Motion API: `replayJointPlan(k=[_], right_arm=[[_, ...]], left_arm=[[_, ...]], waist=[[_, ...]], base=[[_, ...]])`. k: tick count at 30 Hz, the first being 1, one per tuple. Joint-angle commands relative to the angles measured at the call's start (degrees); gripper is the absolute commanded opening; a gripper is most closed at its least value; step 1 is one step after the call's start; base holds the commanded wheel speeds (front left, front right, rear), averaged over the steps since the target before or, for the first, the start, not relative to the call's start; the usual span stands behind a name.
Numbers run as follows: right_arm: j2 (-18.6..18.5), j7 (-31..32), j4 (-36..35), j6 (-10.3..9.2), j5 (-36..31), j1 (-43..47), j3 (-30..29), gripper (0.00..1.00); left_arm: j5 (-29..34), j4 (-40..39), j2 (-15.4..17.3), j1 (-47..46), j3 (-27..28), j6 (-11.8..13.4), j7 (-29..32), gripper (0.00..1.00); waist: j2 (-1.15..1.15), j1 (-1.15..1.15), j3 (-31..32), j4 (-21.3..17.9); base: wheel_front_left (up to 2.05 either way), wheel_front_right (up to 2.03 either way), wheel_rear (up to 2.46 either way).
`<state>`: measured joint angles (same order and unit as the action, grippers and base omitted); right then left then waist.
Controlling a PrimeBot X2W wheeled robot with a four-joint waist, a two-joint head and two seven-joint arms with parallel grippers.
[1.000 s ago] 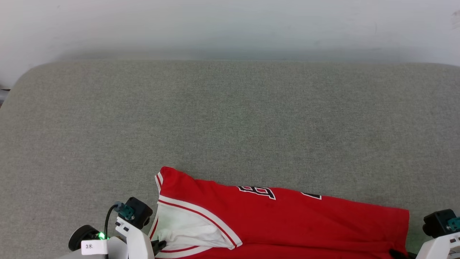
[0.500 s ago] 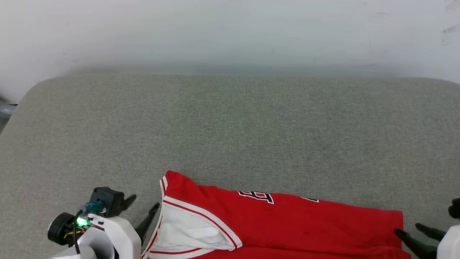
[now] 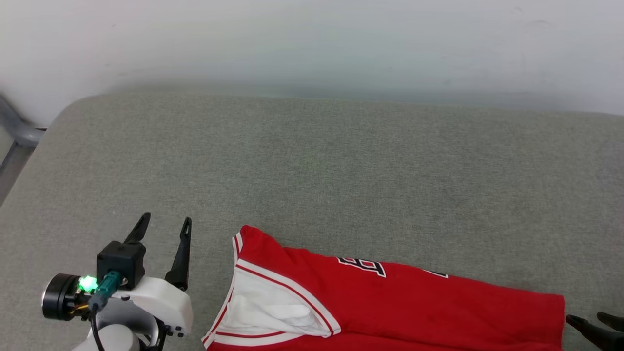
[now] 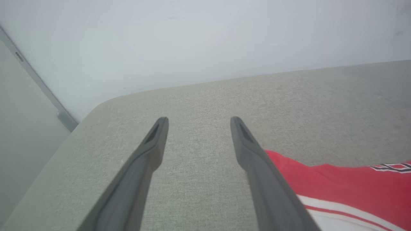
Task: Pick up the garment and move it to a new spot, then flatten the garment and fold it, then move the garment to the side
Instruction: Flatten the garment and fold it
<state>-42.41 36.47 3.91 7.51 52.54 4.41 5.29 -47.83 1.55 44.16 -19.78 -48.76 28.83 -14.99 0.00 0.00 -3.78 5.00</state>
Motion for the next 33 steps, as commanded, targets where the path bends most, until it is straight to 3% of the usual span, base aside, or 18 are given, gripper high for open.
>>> replayJointPlan(k=[1, 6, 10, 18, 26, 31, 32, 33], right_arm=[[0.79, 0.6, 0.61, -0.05, 0.52, -1.11, 0.17, 1.0], [2.53, 1.25, 2.96, -0.05, 1.18, -2.08, 0.96, 1.0], [3.84, 1.5, 5.05, -0.05, 1.54, -2.67, 2.51, 1.0], [7.01, 0.5, 9.94, -0.04, 2.89, -3.67, 7.48, 1.0], [10.27, -1.43, 11.9, 0.1, 6.01, -4.74, 13.51, 1.0], [9.15, -3.07, 12.57, 0.29, 6.97, -5.83, 18.09, 0.99], [8.62, -3.71, 12.84, 0.29, 6.74, -6.32, 18.6, 0.16], [8.17, -4.47, 13.09, 0.27, 6.73, -6.72, 19.05, 0.0]], left_arm=[[3.12, -0.91, -1.59, 3.08, 3.31, 0.94, -0.23, 1.0], [11.64, -3.3, -6.8, 9.58, 12.93, 1.73, -0.24, 1.0], [17.15, -4.22, -10.75, 14.43, 19.05, 0.7, -0.19, 1.0], [25.83, -3.98, -18.53, 20.61, 27.99, -3.92, -0.2, 1.0], [31.71, -1.37, -25.24, 22.63, 33.25, -9.21, -0.2, 1.0], [35.24, 0.14, -28.67, 22.97, 35.99, -12.51, -0.2, 1.0], [35.91, 0.34, -29.22, 23.0, 36.5, -13.07, -0.2, 1.0], [36.54, 0.59, -29.76, 23.16, 36.94, -13.63, -0.2, 1.0]], waist=[[0.0, 0.0, -0.7, 0.9], [0.0, 0.0, -1.76, 2.26], [0.0, 0.0, -2.47, 2.96], [0.0, 0.0, -3.45, 3.9], [0.0, 0.0, -3.96, 4.6], [0.0, 0.0, -3.67, 4.95], [0.0, 0.0, -3.58, 4.97], [0.0, 0.0, -3.48, 4.97]], base=[[0.0, 0.0, 0.0], [0.0, 0.0, 0.0], [0.0, 0.0, 0.0], [0.0, 0.0, 0.0], [0.0, 0.0, 0.0], [0.0, 0.0, 0.0], [0.0, 0.0, 0.0], [0.0, 0.0, 0.0]])
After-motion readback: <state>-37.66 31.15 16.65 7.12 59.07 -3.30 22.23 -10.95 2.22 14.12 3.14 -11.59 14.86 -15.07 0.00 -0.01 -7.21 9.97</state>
